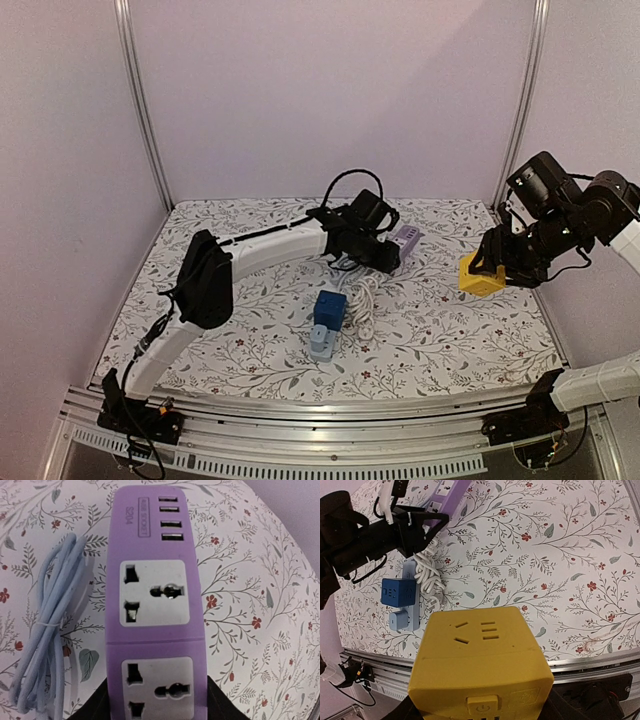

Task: Insert the plug

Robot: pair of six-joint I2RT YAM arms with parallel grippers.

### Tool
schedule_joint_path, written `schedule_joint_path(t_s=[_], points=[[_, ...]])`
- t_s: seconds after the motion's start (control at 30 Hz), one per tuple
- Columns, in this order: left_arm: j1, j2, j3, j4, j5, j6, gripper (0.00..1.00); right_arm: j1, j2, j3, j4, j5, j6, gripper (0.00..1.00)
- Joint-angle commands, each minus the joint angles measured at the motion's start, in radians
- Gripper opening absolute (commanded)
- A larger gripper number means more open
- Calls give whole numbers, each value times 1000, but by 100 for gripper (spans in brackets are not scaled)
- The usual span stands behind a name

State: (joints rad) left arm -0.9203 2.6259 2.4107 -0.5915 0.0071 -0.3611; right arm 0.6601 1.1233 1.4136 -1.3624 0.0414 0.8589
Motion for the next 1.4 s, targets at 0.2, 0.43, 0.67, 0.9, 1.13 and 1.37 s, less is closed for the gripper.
schedule_joint_path(t_s=[0.2, 0.43, 0.67, 0.9, 1.13, 1.37], points=[[9, -372, -102, 5, 58, -98, 0, -2, -4, 43, -33, 64, -37, 0], [69, -563, -133, -186, -4, -161, 0, -2, 17, 98, 2, 93, -90, 0], [166, -784, -311, -493, -178, -320, 0, -2, 52, 122, 79, 75, -100, 0], [224, -1105, -889, -452, -252, -591, 0, -1, 118, 113, 143, 28, -100, 0], [273, -1288, -1351, -209, -189, -911, 0, -1, 184, 122, 185, -30, -108, 0], [275, -1223, -1408, -222, -205, -1124, 0, -2, 198, 127, 178, -30, -100, 0]])
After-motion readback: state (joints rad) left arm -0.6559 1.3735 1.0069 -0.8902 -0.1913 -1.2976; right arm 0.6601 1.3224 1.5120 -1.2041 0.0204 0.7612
